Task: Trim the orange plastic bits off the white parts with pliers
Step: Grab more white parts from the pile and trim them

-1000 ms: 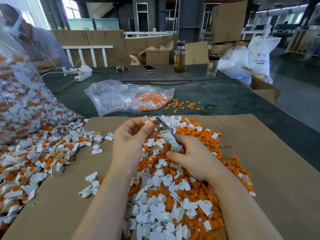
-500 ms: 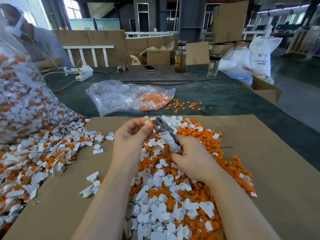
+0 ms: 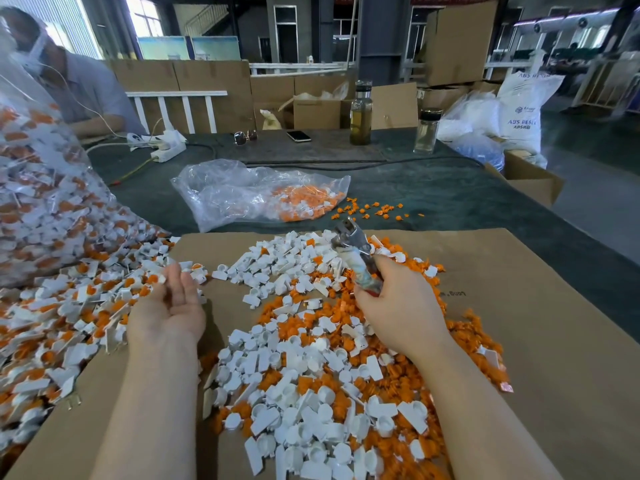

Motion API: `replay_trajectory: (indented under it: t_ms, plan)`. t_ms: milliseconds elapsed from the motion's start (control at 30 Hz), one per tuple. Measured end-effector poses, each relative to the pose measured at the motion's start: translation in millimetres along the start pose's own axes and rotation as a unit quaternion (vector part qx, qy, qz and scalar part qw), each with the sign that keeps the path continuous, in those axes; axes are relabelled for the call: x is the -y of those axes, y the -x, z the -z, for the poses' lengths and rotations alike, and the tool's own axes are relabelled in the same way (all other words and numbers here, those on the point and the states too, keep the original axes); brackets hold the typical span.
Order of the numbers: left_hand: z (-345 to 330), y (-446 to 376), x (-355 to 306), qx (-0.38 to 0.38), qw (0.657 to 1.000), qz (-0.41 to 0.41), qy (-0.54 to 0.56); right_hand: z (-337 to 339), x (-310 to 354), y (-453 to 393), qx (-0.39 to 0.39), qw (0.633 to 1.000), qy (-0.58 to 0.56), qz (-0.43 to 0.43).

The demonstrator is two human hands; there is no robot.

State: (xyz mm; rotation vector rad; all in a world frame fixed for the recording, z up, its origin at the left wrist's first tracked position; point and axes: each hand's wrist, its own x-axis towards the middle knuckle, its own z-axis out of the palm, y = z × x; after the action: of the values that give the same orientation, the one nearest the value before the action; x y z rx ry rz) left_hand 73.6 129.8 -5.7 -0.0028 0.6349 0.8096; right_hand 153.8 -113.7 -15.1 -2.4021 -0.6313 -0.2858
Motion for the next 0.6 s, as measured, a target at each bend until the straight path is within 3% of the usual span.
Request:
replay_trajectory:
  t_ms: [233, 333, 400, 467, 600]
  plan:
    - [1.0, 0.2, -1.6, 0.013, 0.997, -0.018, 0.078, -3.4, -5.6, -2.6, -0.026, 0.999, 0.014, -0.038]
    - [0.8, 3.9, 1.1, 0.025, 0.998, -0.006, -0.054, -4.6, -6.5, -3.6, -0.032, 0.998, 0.015, -0.045]
    - [-0.8, 9.9, 6.4, 0.062, 0.965, -0.013, -0.253, -4.8, -7.3, -4.0, -0.029, 0.998, 0.018, -0.050]
    - [-1.3, 18.4, 19.2, 0.127, 0.866, -0.072, -0.477, -4.8, -7.6, -4.2, -0.023, 0.998, 0.017, -0.053]
    - [4.9, 36.2, 54.6, 0.281, 0.574, -0.205, -0.741, -3.4, -7.3, -5.2, -0.002, 0.999, 0.017, -0.033]
